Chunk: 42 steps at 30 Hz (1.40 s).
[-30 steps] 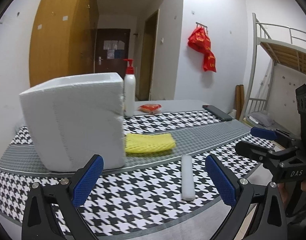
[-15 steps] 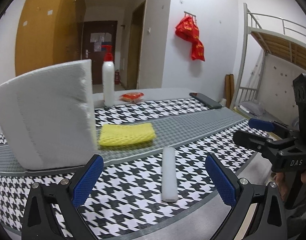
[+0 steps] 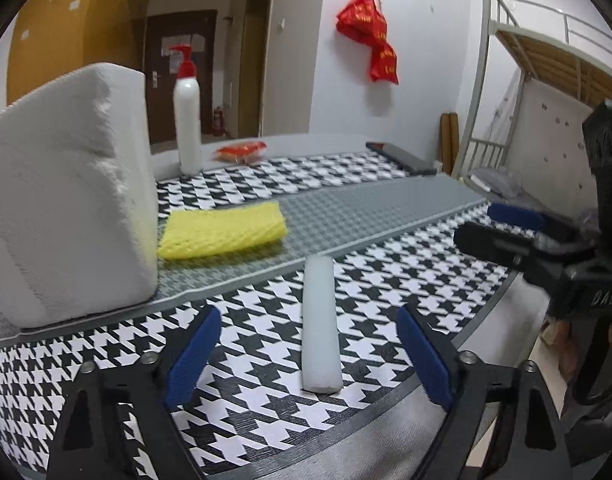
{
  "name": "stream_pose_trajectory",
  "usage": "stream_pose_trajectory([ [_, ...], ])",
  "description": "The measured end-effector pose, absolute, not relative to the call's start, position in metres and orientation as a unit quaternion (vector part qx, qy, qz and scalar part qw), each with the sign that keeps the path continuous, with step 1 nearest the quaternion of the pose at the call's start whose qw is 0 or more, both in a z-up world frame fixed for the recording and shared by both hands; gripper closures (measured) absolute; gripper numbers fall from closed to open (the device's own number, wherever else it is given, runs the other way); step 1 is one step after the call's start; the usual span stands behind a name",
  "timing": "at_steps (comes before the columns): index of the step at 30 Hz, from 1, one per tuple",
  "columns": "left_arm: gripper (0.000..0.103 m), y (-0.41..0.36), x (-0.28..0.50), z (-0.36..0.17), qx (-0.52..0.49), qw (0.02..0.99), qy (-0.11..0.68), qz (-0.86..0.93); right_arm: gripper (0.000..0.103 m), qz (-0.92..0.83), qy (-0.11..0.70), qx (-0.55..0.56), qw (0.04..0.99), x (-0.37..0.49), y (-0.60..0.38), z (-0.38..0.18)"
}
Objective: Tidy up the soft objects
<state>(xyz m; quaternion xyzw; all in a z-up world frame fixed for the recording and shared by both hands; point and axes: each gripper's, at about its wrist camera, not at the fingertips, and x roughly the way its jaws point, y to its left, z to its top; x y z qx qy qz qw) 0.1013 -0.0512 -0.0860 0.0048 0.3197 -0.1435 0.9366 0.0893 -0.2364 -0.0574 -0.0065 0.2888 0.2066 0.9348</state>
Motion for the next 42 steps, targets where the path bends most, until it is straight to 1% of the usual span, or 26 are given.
stream_pose_trajectory([
  [1, 0.019, -0.052, 0.102, -0.087, 0.007, 0.936, 0.323, -0.142, 0.0, 0.206, 0.289, -0.007, 0.935, 0.09, -0.237, -0.057],
  [3, 0.026, -0.054, 0.104, -0.089, 0.009, 0.933, 0.331, -0.141, 0.0, 0.205, 0.291, -0.006, 0.935, 0.092, -0.238, -0.058],
  [5, 0.03, -0.055, 0.107, -0.091, 0.01, 0.93, 0.34, -0.137, 0.0, 0.205, 0.294, -0.003, 0.934, 0.094, -0.24, -0.06],
  [7, 0.037, -0.056, 0.111, -0.094, 0.012, 0.927, 0.351, -0.131, 0.0, 0.205, 0.296, -0.002, 0.933, 0.095, -0.241, -0.062],
  [8, 0.042, -0.057, 0.112, -0.095, 0.013, 0.925, 0.356, -0.13, 0.0, 0.205, 0.298, 0.0, 0.932, 0.095, -0.241, -0.063],
  [9, 0.044, -0.057, 0.113, -0.097, 0.014, 0.923, 0.361, -0.13, 0.0, 0.207, 0.298, 0.001, 0.932, 0.095, -0.242, -0.063],
  [11, 0.045, -0.059, 0.114, -0.099, 0.02, 0.922, 0.367, -0.123, 0.0, 0.211, 0.298, 0.003, 0.931, 0.095, -0.242, -0.064],
  [14, 0.05, -0.065, 0.114, -0.102, 0.033, 0.919, 0.375, -0.12, 0.0, 0.214, 0.298, 0.006, 0.93, 0.094, -0.244, -0.064],
  [17, 0.05, -0.071, 0.114, -0.104, 0.044, 0.918, 0.376, -0.117, 0.0, 0.215, 0.298, 0.007, 0.93, 0.094, -0.246, -0.065],
  [19, 0.053, -0.073, 0.114, -0.104, 0.048, 0.918, 0.376, -0.115, 0.0, 0.216, 0.299, 0.009, 0.929, 0.094, -0.247, -0.065],
  [28, 0.075, -0.079, 0.114, -0.102, 0.052, 0.917, 0.38, -0.112, 0.0, 0.217, 0.303, 0.02, 0.928, 0.093, -0.253, -0.067],
  [29, 0.081, -0.078, 0.115, -0.102, 0.051, 0.918, 0.379, -0.107, 0.0, 0.218, 0.305, 0.019, 0.927, 0.093, -0.252, -0.067],
  [42, 0.082, -0.066, 0.111, -0.096, 0.039, 0.923, 0.367, -0.111, 0.0, 0.223, 0.3, 0.005, 0.927, 0.088, -0.243, -0.061],
])
